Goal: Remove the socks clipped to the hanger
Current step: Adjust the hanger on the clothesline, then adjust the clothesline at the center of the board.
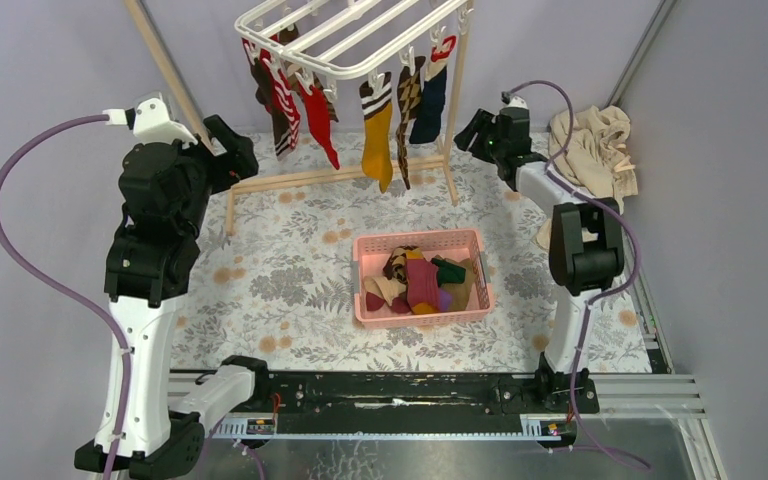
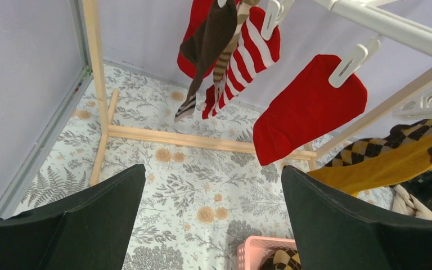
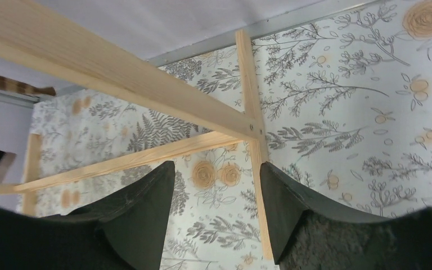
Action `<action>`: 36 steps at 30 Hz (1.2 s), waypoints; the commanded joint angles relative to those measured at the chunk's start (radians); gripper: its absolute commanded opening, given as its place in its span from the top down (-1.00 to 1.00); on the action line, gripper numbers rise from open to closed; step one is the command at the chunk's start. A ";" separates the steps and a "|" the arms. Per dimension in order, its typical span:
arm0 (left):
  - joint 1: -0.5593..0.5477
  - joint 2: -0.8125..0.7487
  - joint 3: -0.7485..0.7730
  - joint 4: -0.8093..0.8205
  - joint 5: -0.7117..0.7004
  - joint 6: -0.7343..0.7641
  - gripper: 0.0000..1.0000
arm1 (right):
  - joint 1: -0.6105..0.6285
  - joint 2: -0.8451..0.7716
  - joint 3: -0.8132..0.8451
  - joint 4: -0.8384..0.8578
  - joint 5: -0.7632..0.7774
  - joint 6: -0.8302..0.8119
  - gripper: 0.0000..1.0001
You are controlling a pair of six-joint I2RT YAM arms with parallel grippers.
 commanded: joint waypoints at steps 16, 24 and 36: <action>0.001 -0.110 -0.078 0.002 0.067 -0.061 -0.97 | 0.115 0.206 0.199 0.254 0.267 -0.151 -0.29; 0.001 -0.133 -0.101 0.002 0.074 -0.070 -0.97 | 0.132 0.266 0.203 0.351 0.303 -0.178 0.07; 0.001 -0.146 -0.105 0.000 0.087 -0.073 -0.97 | 0.134 0.218 0.097 0.402 0.327 -0.248 0.63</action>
